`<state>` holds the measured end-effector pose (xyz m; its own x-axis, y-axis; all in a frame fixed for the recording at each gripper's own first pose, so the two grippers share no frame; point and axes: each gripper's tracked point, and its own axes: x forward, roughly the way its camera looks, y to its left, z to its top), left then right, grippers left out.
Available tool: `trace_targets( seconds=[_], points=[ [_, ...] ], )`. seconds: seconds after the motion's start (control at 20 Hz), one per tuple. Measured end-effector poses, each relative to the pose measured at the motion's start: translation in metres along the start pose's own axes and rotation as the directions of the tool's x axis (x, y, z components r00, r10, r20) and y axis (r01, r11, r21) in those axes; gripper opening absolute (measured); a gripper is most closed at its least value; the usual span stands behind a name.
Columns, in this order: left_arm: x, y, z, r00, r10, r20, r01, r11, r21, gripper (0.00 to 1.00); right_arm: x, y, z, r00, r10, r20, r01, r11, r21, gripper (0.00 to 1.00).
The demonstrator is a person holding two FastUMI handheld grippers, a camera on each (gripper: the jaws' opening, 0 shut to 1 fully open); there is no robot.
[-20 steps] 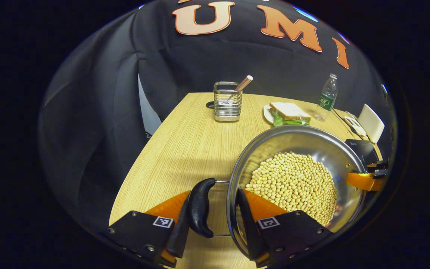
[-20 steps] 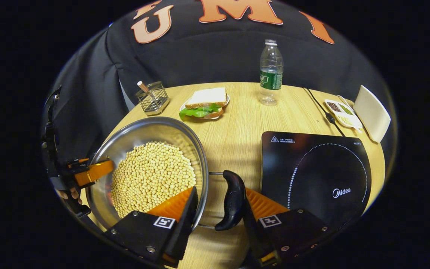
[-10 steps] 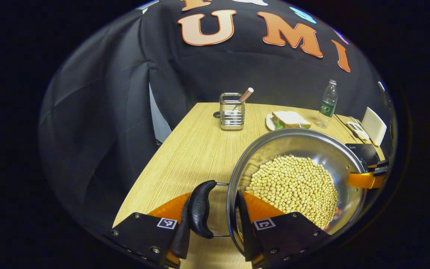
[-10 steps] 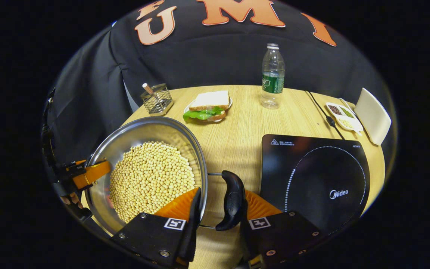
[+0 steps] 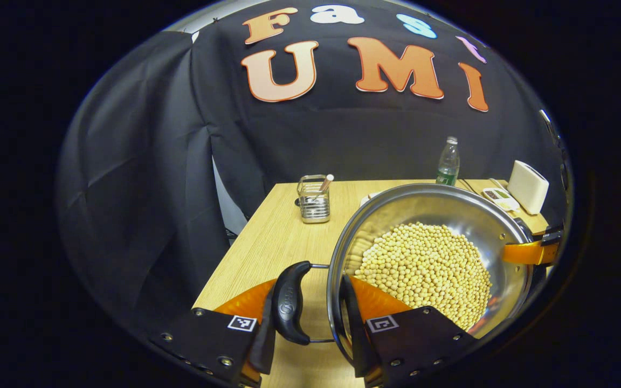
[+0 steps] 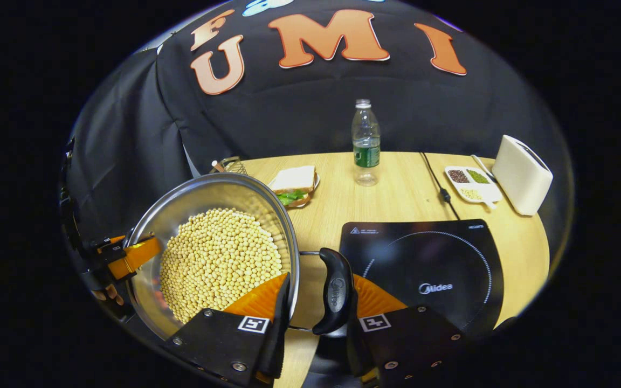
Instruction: First push the handle of the pot to place it horizontally, then grasp the pot with both hands and set it on the induction cooktop.
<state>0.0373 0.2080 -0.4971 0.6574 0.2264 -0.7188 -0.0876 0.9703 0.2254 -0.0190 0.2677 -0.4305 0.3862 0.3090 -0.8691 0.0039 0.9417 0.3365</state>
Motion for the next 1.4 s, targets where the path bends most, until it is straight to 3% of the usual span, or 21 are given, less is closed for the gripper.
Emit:
trace_targets(
  seconds=[0.25,0.3,0.35,0.4,0.45,0.7,1.25,1.3,1.35,1.4],
  points=[
    [0.000,-0.002,0.011,0.998,-0.027,0.049,0.027,1.000,0.011,0.58,-0.035,-0.034,0.017,0.998,-0.019,0.066,0.018,1.000,0.012,0.47],
    [-0.001,-0.001,0.012,0.998,-0.033,0.056,0.032,0.999,0.018,0.58,-0.041,-0.042,0.019,0.997,-0.024,0.073,0.023,1.000,0.016,0.42],
    [-0.001,0.000,0.014,0.997,-0.041,0.066,0.039,0.999,0.024,0.58,-0.046,-0.050,0.021,0.996,-0.029,0.083,0.027,0.999,0.023,0.47],
    [-0.001,0.000,0.014,0.996,-0.049,0.073,0.047,0.998,0.031,0.58,-0.051,-0.058,0.022,0.995,-0.036,0.094,0.034,0.999,0.027,0.42],
    [0.001,0.001,0.013,0.995,-0.057,0.079,0.055,0.998,0.034,0.58,-0.056,-0.067,0.024,0.994,-0.044,0.103,0.041,0.999,0.035,0.47],
    [0.013,-0.001,0.012,0.990,-0.106,0.094,0.102,0.994,0.047,0.58,-0.081,-0.107,0.026,0.988,-0.084,0.128,0.078,0.995,0.055,0.46],
    [0.026,-0.004,0.011,0.979,-0.189,0.081,0.184,0.981,0.060,0.58,-0.084,-0.190,0.013,0.980,-0.162,0.114,0.152,0.984,0.093,0.47],
    [0.027,-0.003,0.011,0.977,-0.195,0.081,0.190,0.980,0.061,0.58,-0.084,-0.196,0.011,0.979,-0.169,0.113,0.158,0.983,0.095,0.42],
    [0.028,-0.003,0.011,0.976,-0.201,0.079,0.197,0.978,0.062,0.58,-0.083,-0.201,0.010,0.979,-0.175,0.108,0.165,0.981,0.099,0.46],
    [0.028,-0.003,0.012,0.975,-0.206,0.077,0.202,0.977,0.063,0.58,-0.082,-0.206,0.008,0.978,-0.181,0.107,0.170,0.980,0.101,0.42]
  ],
)
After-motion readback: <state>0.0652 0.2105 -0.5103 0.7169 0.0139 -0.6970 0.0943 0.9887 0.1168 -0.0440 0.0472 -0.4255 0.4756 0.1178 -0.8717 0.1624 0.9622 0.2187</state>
